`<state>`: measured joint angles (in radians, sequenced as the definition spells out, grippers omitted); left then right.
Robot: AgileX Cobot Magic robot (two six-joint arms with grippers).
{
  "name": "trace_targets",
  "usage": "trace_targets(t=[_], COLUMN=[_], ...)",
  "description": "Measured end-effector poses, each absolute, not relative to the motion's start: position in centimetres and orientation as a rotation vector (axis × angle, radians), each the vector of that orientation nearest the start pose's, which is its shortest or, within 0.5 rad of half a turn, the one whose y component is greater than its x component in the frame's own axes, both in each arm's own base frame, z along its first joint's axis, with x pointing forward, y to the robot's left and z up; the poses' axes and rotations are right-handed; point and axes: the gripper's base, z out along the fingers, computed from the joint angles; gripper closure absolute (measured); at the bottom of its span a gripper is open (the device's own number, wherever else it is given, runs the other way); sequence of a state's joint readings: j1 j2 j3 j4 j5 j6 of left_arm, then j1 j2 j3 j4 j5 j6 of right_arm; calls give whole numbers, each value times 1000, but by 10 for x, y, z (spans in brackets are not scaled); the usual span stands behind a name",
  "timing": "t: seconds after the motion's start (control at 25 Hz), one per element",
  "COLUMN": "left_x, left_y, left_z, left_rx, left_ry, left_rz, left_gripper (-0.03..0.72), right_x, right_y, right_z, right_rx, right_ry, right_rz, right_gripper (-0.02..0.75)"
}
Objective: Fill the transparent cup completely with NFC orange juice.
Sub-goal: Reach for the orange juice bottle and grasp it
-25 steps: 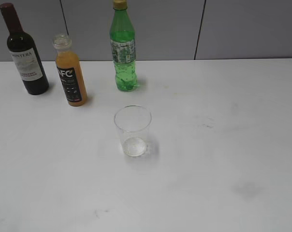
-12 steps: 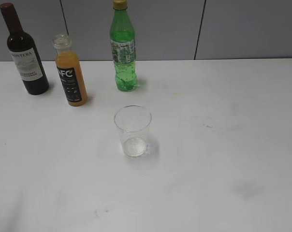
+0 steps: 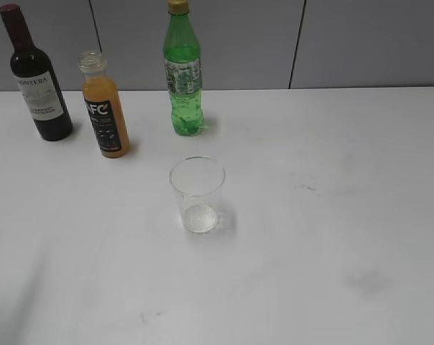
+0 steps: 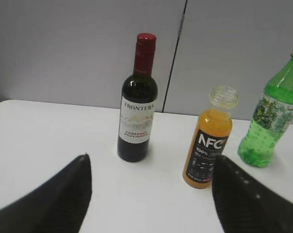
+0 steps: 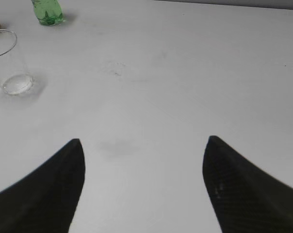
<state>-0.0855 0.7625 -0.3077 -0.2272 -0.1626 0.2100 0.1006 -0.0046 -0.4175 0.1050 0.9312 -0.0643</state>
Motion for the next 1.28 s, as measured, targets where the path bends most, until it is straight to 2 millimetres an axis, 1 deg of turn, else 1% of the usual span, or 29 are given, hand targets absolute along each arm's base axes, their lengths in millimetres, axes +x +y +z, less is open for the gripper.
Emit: trace_targets(t=[0.12,0.32,0.48,0.84,0.92,1.12,1.28], left_x=[167,191,206,230,235,251,266], left_y=[-13,-15,-19,-32,-32,-27,-24], left_z=[248,227,212,178,171,166,154], left_rx=[49,49,123,217,224,301,390], left_ry=[1807,1854,1839,1840,1854,1810,1804], left_rz=[-40,-8,10,-99,-133,-199,-255], left_gripper=[96,96,96,96,96,96,96], right_x=[8,8,8,8,8,8,8], right_y=[8,8,8,8,8,8,8], right_z=[265,265,265,265,265,265,265], right_rx=[-156,-156,-156,-156,-156,-156,-156], right_ry=[1985,1985,1985,1985,1985,1985,1985], right_rz=[148,148,148,148,148,148,148], right_gripper=[150,150,150,150,150,150,150])
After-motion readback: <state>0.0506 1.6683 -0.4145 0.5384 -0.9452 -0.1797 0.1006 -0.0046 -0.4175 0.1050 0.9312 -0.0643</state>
